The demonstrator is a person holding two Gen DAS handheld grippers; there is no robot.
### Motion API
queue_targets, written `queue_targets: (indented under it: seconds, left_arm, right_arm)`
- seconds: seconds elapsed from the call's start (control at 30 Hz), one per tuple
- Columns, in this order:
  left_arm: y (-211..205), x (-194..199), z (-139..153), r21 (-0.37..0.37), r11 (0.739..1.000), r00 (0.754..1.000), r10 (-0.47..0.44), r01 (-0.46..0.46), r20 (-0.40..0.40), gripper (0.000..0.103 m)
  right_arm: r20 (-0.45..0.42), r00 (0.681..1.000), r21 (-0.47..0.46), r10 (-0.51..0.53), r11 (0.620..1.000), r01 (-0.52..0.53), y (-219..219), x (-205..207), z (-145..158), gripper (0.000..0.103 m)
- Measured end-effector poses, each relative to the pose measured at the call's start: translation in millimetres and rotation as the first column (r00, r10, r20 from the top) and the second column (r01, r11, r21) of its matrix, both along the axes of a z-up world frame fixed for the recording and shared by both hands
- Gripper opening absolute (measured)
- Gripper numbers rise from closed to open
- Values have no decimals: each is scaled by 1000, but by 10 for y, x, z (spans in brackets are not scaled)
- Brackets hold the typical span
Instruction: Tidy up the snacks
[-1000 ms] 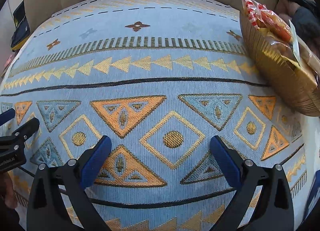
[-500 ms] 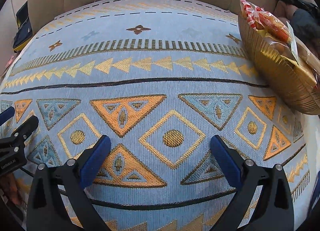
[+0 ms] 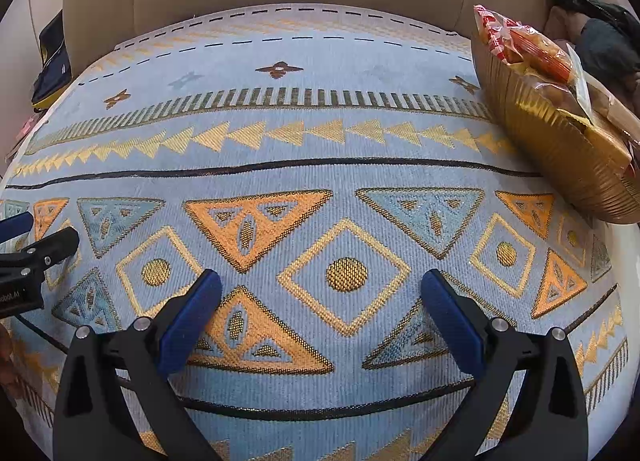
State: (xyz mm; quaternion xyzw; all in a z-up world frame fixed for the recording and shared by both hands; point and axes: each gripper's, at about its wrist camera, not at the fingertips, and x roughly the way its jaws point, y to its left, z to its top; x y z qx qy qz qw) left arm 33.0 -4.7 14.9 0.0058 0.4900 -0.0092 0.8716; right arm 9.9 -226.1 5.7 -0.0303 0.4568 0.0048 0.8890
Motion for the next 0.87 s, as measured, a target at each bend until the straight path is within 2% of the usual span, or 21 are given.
queue_targets:
  seconds: [0.47, 0.63, 0.87]
  left_arm:
    - [25, 32, -3, -30, 999, 999, 40, -40, -15, 100]
    - [1, 13, -15, -17, 999, 999, 41, -41, -10, 100]
    - [-33, -128, -46, -5, 999, 996, 38, -37, 80, 100]
  right_arm:
    - [10, 1000, -4, 3, 1000, -3, -7, -3, 6, 98]
    - [10, 1000, -3, 4, 1000, -4, -7, -3, 6, 98]
    - [11, 1000, -4, 4, 1000, -4, -5, -6, 5, 98]
